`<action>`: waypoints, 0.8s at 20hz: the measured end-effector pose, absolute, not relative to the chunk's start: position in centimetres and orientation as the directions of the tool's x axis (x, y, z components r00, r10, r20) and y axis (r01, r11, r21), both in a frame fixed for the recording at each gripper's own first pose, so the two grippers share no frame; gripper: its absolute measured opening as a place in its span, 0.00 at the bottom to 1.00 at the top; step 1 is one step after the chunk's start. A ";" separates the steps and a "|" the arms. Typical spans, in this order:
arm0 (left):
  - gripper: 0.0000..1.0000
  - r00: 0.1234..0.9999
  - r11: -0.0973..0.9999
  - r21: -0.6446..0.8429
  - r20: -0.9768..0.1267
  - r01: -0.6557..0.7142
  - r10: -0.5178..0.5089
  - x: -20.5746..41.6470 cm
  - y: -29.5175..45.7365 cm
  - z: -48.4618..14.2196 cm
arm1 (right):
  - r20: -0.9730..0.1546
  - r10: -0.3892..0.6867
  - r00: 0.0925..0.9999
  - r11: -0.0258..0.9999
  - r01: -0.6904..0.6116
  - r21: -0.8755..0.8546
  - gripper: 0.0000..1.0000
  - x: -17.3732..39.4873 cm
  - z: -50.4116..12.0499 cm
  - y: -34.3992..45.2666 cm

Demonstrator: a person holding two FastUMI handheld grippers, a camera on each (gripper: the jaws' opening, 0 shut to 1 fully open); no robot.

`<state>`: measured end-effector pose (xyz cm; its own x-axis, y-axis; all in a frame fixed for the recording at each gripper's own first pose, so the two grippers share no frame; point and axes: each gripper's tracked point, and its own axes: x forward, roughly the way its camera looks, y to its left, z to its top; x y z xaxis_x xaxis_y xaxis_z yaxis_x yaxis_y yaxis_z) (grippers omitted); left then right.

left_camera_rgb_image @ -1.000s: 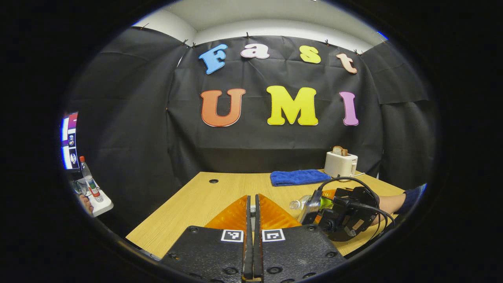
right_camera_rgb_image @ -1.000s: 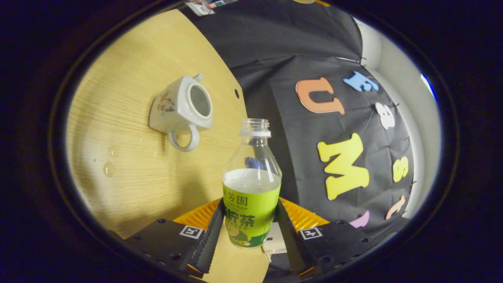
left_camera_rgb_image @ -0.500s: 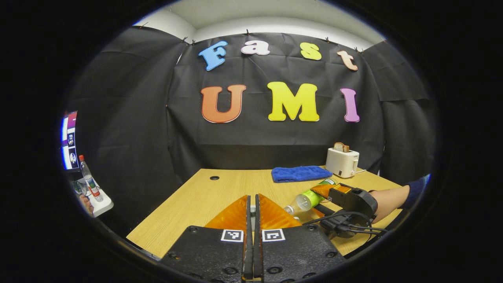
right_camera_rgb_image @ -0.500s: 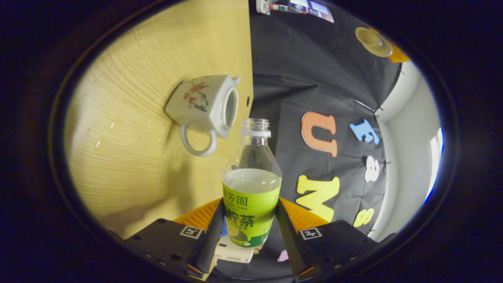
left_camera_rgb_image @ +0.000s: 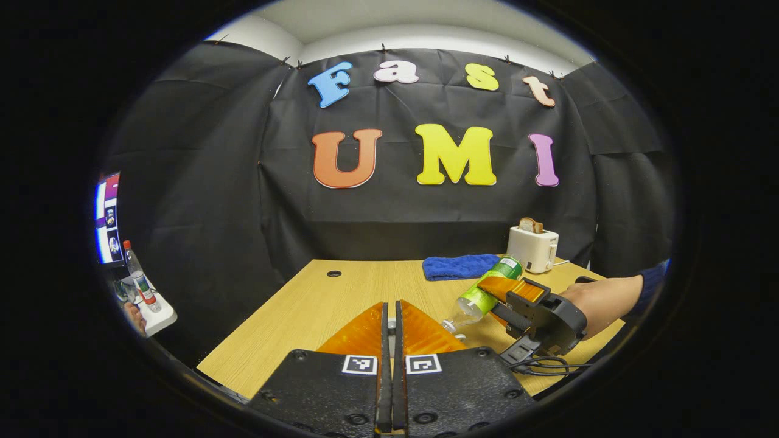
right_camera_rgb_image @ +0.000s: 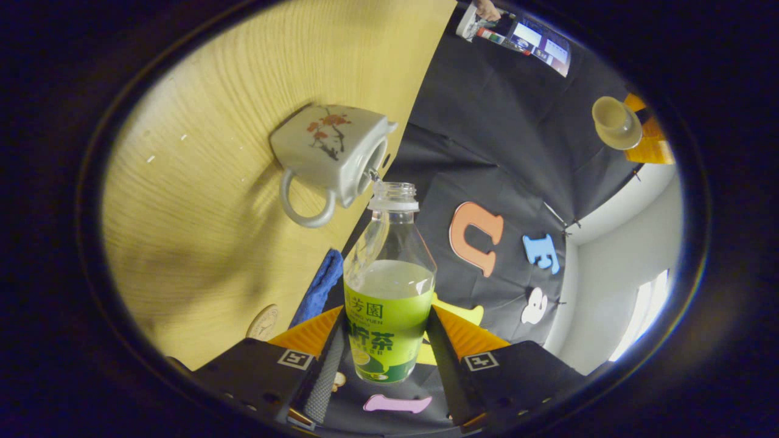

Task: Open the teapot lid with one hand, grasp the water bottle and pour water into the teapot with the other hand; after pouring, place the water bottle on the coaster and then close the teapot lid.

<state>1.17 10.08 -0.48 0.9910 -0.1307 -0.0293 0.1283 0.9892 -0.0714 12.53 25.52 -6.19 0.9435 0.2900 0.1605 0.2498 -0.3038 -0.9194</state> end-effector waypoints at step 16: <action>0.03 0.992 0.990 -0.078 -0.043 0.116 -0.119 1.3 10.5 -0.8 | 0.240 0.335 0.911 -0.415 0.371 -0.831 0.74 11.6 -3.2 26.3</action>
<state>1.26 10.51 -0.84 0.9919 -0.1192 -0.0430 0.1157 0.9902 -0.0778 11.64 26.27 -3.18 0.9111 0.3350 0.2401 0.3715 -0.4149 -0.8306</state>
